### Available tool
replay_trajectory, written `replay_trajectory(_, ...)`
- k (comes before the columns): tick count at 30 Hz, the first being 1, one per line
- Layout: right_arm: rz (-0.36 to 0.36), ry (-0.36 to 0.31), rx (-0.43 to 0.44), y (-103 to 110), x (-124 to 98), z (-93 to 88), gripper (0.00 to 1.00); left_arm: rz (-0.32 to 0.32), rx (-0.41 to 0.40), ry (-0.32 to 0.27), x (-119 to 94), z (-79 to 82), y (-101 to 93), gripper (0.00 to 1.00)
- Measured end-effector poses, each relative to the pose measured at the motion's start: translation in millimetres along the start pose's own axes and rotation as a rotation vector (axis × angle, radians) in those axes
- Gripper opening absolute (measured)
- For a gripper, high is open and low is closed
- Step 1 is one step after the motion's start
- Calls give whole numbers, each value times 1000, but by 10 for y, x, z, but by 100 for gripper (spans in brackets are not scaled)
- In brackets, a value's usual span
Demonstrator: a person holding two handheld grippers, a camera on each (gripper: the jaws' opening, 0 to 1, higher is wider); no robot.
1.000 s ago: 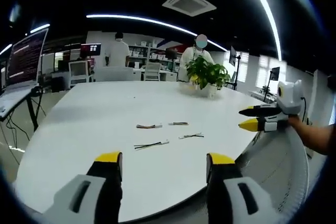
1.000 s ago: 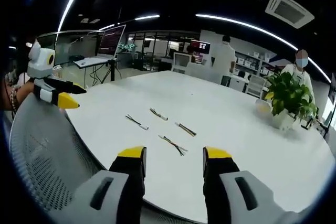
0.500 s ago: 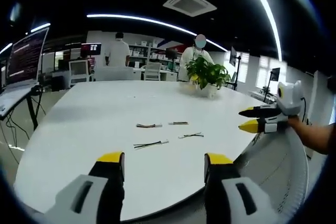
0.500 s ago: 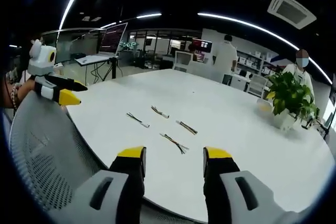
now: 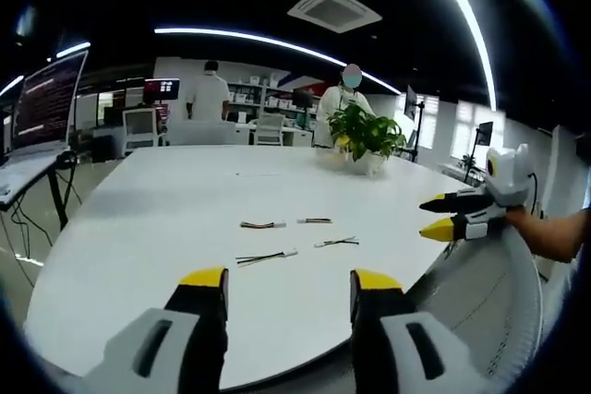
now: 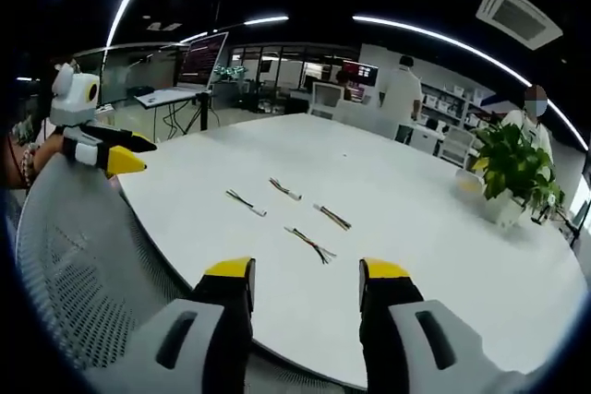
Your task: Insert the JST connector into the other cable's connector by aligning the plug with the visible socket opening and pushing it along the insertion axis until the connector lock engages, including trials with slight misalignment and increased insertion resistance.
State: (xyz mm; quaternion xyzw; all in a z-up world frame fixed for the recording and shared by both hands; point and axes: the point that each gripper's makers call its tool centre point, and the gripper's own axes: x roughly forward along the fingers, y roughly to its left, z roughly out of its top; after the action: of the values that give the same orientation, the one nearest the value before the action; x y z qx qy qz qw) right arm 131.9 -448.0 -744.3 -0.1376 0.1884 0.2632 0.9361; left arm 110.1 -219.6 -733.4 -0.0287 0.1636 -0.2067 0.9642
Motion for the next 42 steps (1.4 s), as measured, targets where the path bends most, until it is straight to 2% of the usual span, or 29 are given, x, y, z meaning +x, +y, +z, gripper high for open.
replay_trajectory(2,9,12,-1,14,5,-18,43,-2,-1,8,-3,-9,-11,48)
replay_trajectory(6,0,1,0,0,-1,-2,41,0,3,-22,-17,38,-18,47)
replay_trajectory(10,-6,-4,6,-12,-1,8,40,-1,4,-14,-12,30,-19,46)
replay_trajectory(12,2,8,-2,3,-3,-11,42,-3,6,-20,-8,45,-26,46)
replay_trajectory(13,-2,35,4,-9,12,-49,43,-5,1,-5,0,25,-31,50)
replay_trajectory(15,-1,43,5,-13,28,-53,44,-6,-4,58,21,-69,-31,54)
replay_trajectory(16,-3,46,7,-17,24,-59,43,-2,2,113,24,-160,-13,54)
replay_trajectory(17,-11,48,6,-31,16,-66,42,-5,2,132,25,-187,-17,53)
replay_trajectory(19,-32,8,15,-67,2,-6,39,-16,0,87,39,-118,-21,54)
replay_trajectory(21,-35,11,11,-69,1,-9,38,-33,-2,48,34,-60,-38,58)
replay_trajectory(23,-31,24,10,-60,7,-27,39,-20,-14,73,54,-101,-9,63)
replay_trajectory(26,-30,19,12,-61,9,-20,39,-2,-19,116,72,-160,27,65)
replay_trajectory(27,-28,19,12,-59,8,-19,38,-3,-24,113,69,-150,26,68)
replay_trajectory(28,-27,20,10,-56,8,-21,38,-12,-26,71,64,-80,9,74)
replay_trajectory(29,-26,5,9,-61,0,-1,37,-28,-3,-68,62,145,-17,80)
replay_trajectory(30,-22,-22,10,-60,-5,43,36,-38,16,-123,45,243,-37,87)
replay_trajectory(31,-20,-35,9,-62,-12,64,35,-38,24,-135,40,270,-40,96)
replay_trajectory(32,-18,-29,8,-60,-6,55,36,-32,28,-114,35,233,-45,99)
replay_trajectory(33,-14,-22,6,-53,1,47,37,-30,37,-67,40,158,-30,97)
replay_trajectory(34,-6,-9,0,-43,13,31,38,-23,6,8,48,32,-19,97)
replay_trajectory(35,2,3,-3,-33,23,16,39,-21,-15,33,52,-6,-13,98)
replay_trajectory(36,6,11,-3,-30,26,6,41,3,-47,29,61,8,26,98)
replay_trajectory(38,5,6,-1,-44,22,14,44,5,-48,-39,58,138,51,97)
replay_trajectory(39,2,4,8,-51,18,14,44,4,-58,-51,50,165,54,97)
replay_trajectory(40,3,5,9,-49,17,15,45,1,-68,-51,42,165,56,98)
replay_trajectory(42,22,14,12,-21,12,9,49,-23,-103,-3,36,95,19,98)
